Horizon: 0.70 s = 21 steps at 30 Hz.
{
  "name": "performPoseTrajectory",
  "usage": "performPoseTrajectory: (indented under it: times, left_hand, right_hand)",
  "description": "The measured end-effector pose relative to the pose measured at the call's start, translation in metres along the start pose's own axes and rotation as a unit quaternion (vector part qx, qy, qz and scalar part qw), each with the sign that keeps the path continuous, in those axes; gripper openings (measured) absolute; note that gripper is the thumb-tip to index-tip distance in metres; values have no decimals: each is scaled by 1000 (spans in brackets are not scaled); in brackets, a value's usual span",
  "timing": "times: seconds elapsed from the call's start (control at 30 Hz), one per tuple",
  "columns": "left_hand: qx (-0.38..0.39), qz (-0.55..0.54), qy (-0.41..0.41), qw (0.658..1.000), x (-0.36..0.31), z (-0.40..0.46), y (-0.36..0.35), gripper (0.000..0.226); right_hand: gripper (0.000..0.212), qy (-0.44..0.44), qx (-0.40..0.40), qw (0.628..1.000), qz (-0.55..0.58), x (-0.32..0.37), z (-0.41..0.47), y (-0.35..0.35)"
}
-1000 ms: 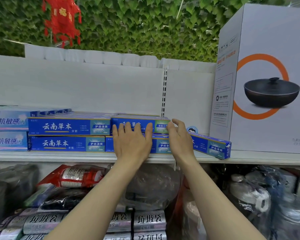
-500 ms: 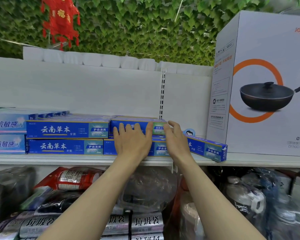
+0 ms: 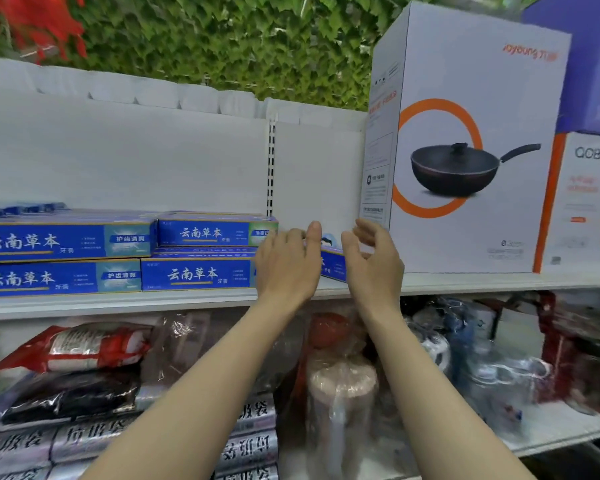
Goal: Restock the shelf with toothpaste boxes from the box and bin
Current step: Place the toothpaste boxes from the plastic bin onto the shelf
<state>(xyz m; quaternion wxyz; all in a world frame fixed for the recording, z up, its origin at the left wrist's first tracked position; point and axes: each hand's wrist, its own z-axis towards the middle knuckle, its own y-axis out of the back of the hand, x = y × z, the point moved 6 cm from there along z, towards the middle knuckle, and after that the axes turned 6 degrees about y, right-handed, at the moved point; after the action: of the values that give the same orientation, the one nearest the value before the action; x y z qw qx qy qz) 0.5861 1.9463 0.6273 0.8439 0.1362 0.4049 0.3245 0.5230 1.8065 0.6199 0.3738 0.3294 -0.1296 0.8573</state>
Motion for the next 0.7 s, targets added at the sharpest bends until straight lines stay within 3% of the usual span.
performPoseTrajectory:
  times: [0.1,0.2,0.27,0.37,0.57,0.7]
  left_hand:
    - [2,46,-8,999,-3,-3,-6,82]
    - [-1,43,-1,999,0,-4,-8,72]
    - [-2,50,-5,999,3,-2,-10,72]
    - [-4,70,-13,997,9,0,-15,97]
    - [-66,42,-39,996,11,-7,-3,80]
    - [-109,0,-14,994,16,-11,21,67]
  right_hand:
    - [39,41,-36,990,-133,-16,4,16]
    - [39,3,-13,980,-200,-35,5,24]
    - [34,-35,17,982,-184,-45,3,26]
    - [29,-55,13,986,-155,-45,1,31]
    - [24,-59,-81,993,-69,-25,2,53]
    - [23,-42,-91,995,19,-10,13,49]
